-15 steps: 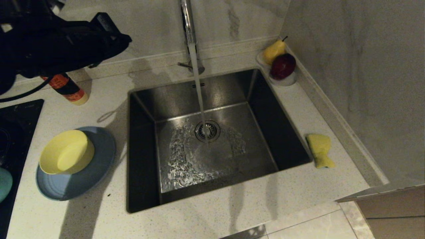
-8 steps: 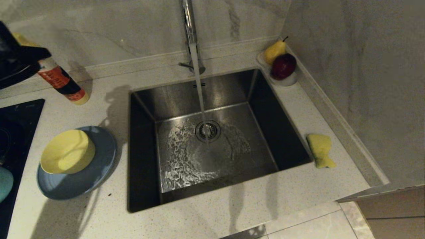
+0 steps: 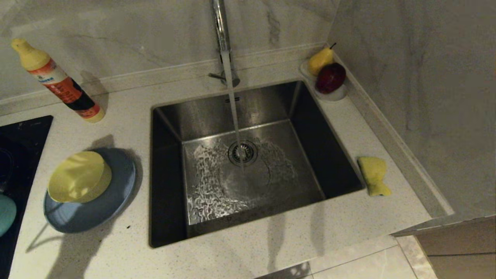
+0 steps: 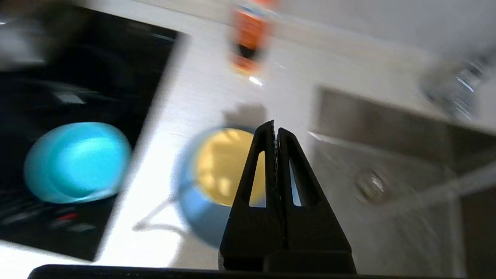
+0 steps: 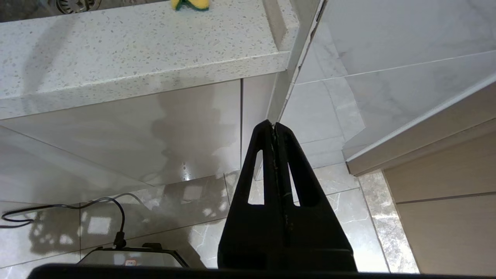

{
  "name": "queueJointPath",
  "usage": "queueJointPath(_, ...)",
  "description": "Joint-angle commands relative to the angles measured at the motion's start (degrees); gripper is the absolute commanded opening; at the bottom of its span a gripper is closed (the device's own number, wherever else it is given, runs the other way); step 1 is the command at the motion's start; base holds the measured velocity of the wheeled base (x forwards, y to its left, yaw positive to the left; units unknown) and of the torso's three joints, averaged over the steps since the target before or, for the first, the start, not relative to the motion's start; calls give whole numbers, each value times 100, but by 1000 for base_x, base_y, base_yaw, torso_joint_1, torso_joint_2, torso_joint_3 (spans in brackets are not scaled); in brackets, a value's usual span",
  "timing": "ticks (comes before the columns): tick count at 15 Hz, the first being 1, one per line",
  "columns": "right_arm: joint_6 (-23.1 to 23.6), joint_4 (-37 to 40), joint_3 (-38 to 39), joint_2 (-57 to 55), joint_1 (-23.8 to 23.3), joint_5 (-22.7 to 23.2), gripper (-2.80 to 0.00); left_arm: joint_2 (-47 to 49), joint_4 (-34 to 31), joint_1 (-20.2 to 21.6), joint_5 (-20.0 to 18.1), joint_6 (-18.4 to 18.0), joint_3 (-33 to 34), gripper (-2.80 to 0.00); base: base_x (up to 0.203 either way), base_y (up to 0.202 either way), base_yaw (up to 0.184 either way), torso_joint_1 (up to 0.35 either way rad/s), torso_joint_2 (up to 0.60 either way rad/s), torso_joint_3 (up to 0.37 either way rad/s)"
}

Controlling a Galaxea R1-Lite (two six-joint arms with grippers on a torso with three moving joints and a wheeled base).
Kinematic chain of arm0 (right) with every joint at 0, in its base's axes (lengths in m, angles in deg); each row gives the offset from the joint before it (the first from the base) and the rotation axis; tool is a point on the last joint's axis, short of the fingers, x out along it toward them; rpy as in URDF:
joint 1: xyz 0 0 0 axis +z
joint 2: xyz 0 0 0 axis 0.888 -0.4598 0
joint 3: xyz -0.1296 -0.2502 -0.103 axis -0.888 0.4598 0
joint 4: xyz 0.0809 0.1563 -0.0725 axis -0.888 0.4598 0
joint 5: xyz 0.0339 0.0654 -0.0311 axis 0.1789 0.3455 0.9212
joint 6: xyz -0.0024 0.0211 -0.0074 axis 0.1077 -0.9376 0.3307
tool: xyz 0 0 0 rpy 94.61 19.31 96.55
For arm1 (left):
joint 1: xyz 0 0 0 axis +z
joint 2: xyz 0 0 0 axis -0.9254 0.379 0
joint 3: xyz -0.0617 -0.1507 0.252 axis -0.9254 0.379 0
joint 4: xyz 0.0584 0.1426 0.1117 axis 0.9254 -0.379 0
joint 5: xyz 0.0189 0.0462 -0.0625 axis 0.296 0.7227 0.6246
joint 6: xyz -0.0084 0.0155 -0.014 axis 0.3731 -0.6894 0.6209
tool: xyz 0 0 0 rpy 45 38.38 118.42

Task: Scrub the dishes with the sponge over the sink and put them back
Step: Pick up a bowl and the sponge

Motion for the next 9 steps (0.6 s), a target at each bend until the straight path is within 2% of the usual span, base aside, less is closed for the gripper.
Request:
queueJointPath(1, 4, 2, 0, 15, 5, 1, -280, -443, -57, 184, 529, -19, 204, -280, 0, 0, 0, 0, 0, 0)
queueJointPath(3, 4, 2, 0, 6, 5, 1, -280, -505, -47, 423, 826, -122, 619, -280, 0, 0, 0, 0, 0, 0)
queueJointPath(5, 4, 2, 0, 6, 5, 1, -280, -431, -35, 656, 865, -339, 641, -280, 0, 0, 0, 0, 0, 0)
queueJointPath(7, 4, 2, 0, 6, 5, 1, -280, -9, -58, 1596, 713, -395, 618, -280, 0, 0, 0, 0, 0, 0)
queueJointPath(8, 4, 2, 0, 6, 5, 1, -280, 259, -45, 2132, 468, -410, 606, -280, 0, 0, 0, 0, 0, 0)
queueJointPath(9, 4, 2, 0, 6, 5, 1, -280, 558, -26, 2703, 14, -438, 586, -280, 0, 0, 0, 0, 0, 0)
